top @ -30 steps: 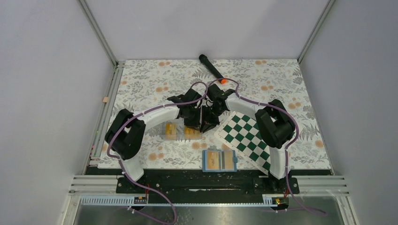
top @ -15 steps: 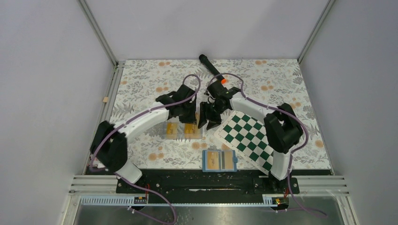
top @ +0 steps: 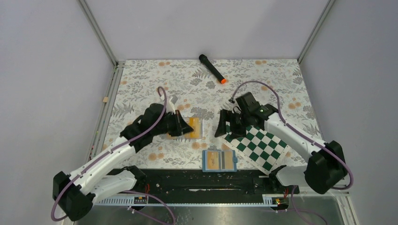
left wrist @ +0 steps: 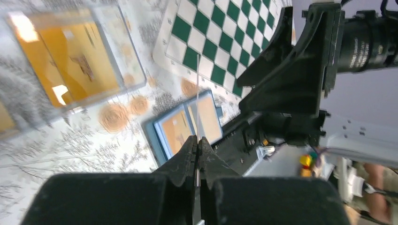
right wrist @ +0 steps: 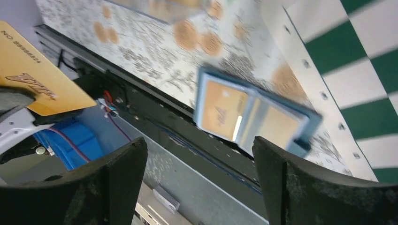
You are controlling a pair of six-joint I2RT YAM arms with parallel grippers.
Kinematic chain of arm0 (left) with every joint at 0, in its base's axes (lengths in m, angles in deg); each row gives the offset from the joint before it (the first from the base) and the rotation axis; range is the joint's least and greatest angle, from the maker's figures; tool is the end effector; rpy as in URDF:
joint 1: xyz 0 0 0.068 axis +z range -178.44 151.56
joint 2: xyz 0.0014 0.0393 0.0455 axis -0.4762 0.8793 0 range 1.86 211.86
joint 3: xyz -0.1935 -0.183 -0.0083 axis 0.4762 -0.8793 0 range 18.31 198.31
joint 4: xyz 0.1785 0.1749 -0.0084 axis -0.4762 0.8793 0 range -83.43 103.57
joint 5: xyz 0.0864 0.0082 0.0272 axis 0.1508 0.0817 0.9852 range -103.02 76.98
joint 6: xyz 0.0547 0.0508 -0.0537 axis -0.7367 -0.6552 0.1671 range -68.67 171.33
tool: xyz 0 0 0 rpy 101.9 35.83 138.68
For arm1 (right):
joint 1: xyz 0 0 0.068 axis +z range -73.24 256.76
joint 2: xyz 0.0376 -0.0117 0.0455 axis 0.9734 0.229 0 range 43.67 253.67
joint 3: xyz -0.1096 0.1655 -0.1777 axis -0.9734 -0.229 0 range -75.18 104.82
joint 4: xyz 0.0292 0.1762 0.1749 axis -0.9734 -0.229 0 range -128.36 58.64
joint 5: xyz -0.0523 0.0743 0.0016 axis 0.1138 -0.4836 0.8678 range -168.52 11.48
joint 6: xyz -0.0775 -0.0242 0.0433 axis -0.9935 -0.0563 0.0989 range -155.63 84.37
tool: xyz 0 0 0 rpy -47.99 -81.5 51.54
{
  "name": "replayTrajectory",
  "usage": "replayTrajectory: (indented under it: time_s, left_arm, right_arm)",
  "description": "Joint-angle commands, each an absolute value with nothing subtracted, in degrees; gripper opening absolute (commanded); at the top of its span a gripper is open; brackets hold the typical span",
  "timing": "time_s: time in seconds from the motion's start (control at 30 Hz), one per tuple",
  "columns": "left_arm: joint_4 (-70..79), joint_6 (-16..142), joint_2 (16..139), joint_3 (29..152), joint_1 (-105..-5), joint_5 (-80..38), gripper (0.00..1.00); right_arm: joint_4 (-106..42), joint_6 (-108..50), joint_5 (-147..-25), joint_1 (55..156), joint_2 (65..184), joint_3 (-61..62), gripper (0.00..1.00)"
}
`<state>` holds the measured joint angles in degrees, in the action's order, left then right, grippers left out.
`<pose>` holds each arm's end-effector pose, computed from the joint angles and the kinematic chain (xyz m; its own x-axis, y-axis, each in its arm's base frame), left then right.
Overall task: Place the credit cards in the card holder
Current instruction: Insert the credit card into the card holder.
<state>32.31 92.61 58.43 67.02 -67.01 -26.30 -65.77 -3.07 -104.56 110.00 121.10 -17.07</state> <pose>0.1802 -0.1679 0.2705 -0.8241 -0.1640 -0.5421 0.2831 0.7097 -0.6451 0.2236 0.1900 0.2249 -0.9503 -0.0446 -0.3081 -0.2352 0.7511 0.6168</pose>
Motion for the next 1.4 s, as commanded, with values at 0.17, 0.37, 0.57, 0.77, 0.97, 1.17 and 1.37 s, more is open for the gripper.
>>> replayTrajectory:
  time_s: [0.17,0.37,0.57,0.77,0.97,1.17,1.37]
  left_arm:
    - [-16.38,120.39,48.54,35.12,-69.75,-40.63,0.00]
    - [-20.99,121.16,57.64,34.92,-77.34,-37.16,0.00]
    - [-21.53,121.16,67.67,38.07,-80.51,-34.12,0.00]
    - [-19.96,122.01,74.24,40.17,-83.78,-28.20,0.00]
    - [-19.71,122.68,77.90,40.75,-85.41,-23.37,0.00]
    - [-22.68,121.69,81.82,41.35,-86.27,-21.07,0.00]
    - [-27.86,121.95,86.92,41.95,-86.29,-22.83,0.00]
  right_arm:
    - [-65.24,-1.92,-107.52,103.19,108.61,-37.73,0.86]
    - [-65.30,-1.79,-107.16,98.78,106.45,-43.09,0.76]
    - [-63.27,-2.43,-107.07,98.30,111.26,-43.69,0.70]
    - [-60.14,-2.39,-108.84,98.30,115.49,-44.50,0.64]
    - [-55.50,-0.91,-111.34,98.32,118.00,-47.81,0.61]
    - [-50.45,0.61,-114.02,98.43,120.49,-50.78,0.58]
    - [-49.79,0.09,-113.88,98.40,121.90,-51.12,0.51]
